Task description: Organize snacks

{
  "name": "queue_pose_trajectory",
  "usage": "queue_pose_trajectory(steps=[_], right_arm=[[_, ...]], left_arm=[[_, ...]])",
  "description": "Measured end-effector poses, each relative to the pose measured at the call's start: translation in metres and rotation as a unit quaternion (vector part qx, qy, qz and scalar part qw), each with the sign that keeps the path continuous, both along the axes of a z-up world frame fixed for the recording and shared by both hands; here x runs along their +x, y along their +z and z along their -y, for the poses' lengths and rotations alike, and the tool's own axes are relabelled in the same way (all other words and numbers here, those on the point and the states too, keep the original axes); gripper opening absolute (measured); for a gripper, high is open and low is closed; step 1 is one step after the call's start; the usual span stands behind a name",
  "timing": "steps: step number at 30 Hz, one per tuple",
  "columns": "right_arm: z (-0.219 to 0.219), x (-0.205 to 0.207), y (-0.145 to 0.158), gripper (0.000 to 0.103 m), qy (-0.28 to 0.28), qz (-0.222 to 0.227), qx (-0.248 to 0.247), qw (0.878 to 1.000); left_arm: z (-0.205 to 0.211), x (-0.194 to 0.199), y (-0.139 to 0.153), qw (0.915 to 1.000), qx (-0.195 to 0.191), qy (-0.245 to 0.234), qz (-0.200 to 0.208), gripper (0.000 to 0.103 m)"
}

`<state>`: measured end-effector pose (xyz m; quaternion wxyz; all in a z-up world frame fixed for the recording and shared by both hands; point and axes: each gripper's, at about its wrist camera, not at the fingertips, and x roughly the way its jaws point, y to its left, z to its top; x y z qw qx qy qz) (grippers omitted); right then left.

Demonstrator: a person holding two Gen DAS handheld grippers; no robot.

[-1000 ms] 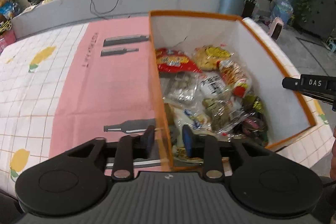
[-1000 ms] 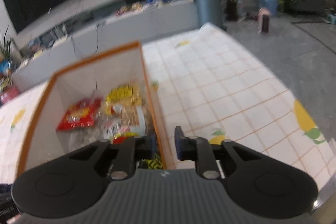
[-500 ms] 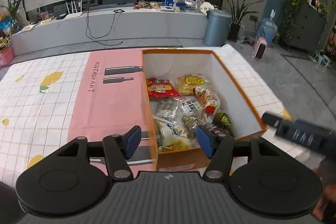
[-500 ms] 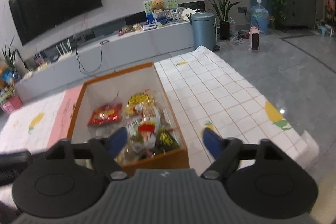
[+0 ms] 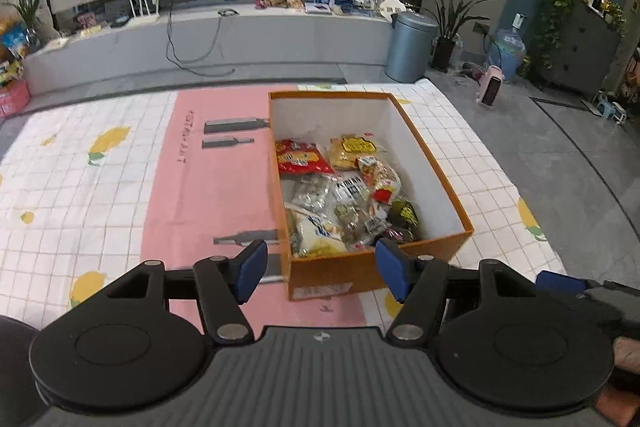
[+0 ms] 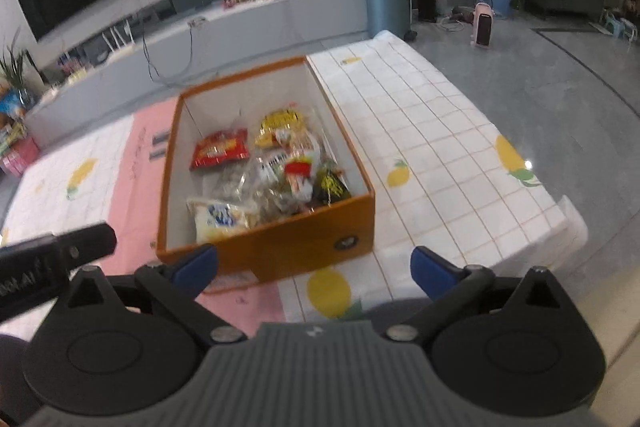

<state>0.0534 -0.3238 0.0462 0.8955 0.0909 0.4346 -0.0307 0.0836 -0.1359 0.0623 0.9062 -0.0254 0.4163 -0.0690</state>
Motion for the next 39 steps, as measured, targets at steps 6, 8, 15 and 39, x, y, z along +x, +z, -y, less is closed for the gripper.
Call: queue_pose_trajectory(steps=[6, 8, 15, 39], right_arm=[[-0.022, -0.012, 0.002, 0.1, 0.039, -0.009, -0.019, 0.999], [-0.028, -0.014, 0.003, 0.1, 0.043, -0.016, -0.031, 0.998], [-0.034, -0.022, 0.01, 0.1, 0.036, -0.012, -0.042, 0.998], [-0.035, -0.027, 0.015, 0.099, 0.032, 0.006, -0.058, 0.998]], left_arm=[[0.004, -0.005, -0.007, 0.9989, 0.002, -0.03, -0.036, 0.072], [0.006, -0.007, -0.009, 0.9983, 0.011, -0.038, -0.042, 0.071], [0.005, -0.013, -0.007, 0.9986, 0.014, -0.029, -0.043, 0.071], [0.004, -0.021, -0.002, 0.9994, 0.022, -0.015, -0.019, 0.075]])
